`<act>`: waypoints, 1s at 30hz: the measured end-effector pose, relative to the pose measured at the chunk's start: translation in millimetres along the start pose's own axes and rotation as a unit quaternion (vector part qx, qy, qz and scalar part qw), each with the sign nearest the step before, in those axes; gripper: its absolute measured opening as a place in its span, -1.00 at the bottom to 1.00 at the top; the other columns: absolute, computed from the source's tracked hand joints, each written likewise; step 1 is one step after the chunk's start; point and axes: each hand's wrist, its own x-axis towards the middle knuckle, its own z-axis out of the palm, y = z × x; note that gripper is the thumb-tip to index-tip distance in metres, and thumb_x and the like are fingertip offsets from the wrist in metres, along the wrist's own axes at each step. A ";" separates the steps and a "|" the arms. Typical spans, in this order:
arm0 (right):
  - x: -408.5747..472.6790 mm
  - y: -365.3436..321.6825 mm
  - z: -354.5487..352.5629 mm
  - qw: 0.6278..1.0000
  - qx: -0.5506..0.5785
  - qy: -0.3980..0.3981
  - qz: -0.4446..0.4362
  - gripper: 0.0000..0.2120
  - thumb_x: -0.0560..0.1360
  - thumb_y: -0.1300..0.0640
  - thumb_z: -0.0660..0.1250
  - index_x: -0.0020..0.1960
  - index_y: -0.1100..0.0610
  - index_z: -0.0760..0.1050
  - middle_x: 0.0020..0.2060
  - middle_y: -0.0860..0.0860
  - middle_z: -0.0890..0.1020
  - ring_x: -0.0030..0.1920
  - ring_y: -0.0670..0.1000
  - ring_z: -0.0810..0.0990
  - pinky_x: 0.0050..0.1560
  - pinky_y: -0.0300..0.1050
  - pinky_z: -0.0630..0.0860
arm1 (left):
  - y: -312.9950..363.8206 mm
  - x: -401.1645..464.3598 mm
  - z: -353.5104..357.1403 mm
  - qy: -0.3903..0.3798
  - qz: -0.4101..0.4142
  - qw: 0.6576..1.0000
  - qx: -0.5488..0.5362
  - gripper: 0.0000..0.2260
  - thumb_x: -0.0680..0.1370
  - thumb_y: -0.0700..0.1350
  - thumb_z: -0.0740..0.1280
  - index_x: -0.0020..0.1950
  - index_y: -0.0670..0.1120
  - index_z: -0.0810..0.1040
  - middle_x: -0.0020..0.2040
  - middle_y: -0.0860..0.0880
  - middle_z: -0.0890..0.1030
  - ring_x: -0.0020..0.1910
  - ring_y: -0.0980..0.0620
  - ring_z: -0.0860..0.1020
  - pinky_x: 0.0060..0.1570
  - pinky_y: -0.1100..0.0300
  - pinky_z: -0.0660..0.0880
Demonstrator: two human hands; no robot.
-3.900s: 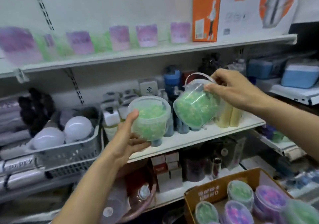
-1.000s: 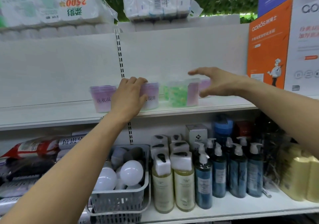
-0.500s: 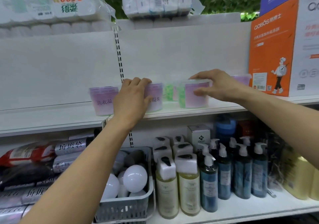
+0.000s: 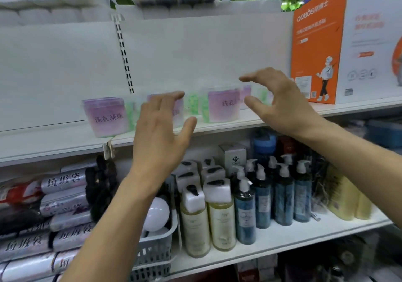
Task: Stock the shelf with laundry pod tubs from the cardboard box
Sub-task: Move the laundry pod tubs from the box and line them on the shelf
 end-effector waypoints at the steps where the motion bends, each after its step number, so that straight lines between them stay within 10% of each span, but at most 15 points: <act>1: -14.8 5.0 -5.7 1.000 -0.005 -0.001 -0.005 -0.69 0.49 0.09 0.30 0.23 0.02 0.49 0.15 -0.05 0.55 0.22 0.01 0.47 0.25 -0.02 0.39 | 10.7 -11.3 3.5 -0.010 0.004 1.000 -0.020 -0.60 0.52 -0.02 0.36 0.34 -0.03 0.42 0.24 0.00 0.44 0.24 0.02 0.39 0.19 0.24 0.29; 14: -219.5 167.5 -105.1 0.961 -0.005 -0.246 0.123 -0.83 0.51 0.14 0.34 0.09 0.03 0.59 -0.02 -0.10 0.58 -0.07 -0.08 0.57 0.01 -0.19 0.49 | 147.1 -160.5 168.6 -0.263 -0.107 0.949 -0.136 -0.70 0.52 0.02 0.36 0.23 0.00 0.52 0.05 0.10 0.45 -0.04 0.15 0.50 -0.04 0.26 0.44; 19: -309.8 250.5 -129.6 0.904 0.018 -0.366 0.221 -0.80 0.51 0.12 0.34 0.13 0.02 0.59 0.02 -0.06 0.61 0.01 -0.06 0.58 0.05 -0.13 0.51 | 225.1 -219.6 251.6 -0.383 -0.215 0.869 -0.229 -0.75 0.53 0.02 0.35 0.20 0.05 0.51 0.12 0.07 0.52 0.01 0.12 0.54 0.04 0.08 0.52; 26: -433.4 327.0 -120.5 0.782 0.056 -0.499 0.369 -0.76 0.51 0.17 0.35 0.16 0.16 0.56 0.00 0.02 0.61 -0.08 -0.03 0.57 -0.15 -0.37 0.38 | 275.1 -326.8 349.0 -0.509 -0.414 0.707 -0.264 -0.79 0.55 -0.08 0.36 0.18 -0.06 0.54 -0.01 0.00 0.59 -0.18 0.28 0.53 -0.23 0.46 0.44; 30: -515.1 359.9 -93.7 0.710 0.012 -0.566 0.419 -0.84 0.45 0.06 0.34 0.03 0.03 0.56 -0.02 0.00 0.61 0.02 0.03 0.57 0.02 -0.35 0.47 | 273.7 -396.4 403.5 -0.617 -0.395 0.654 -0.190 -0.73 0.54 -0.07 0.37 0.21 -0.08 0.51 0.10 -0.04 0.60 0.00 0.04 0.57 0.08 0.19 0.51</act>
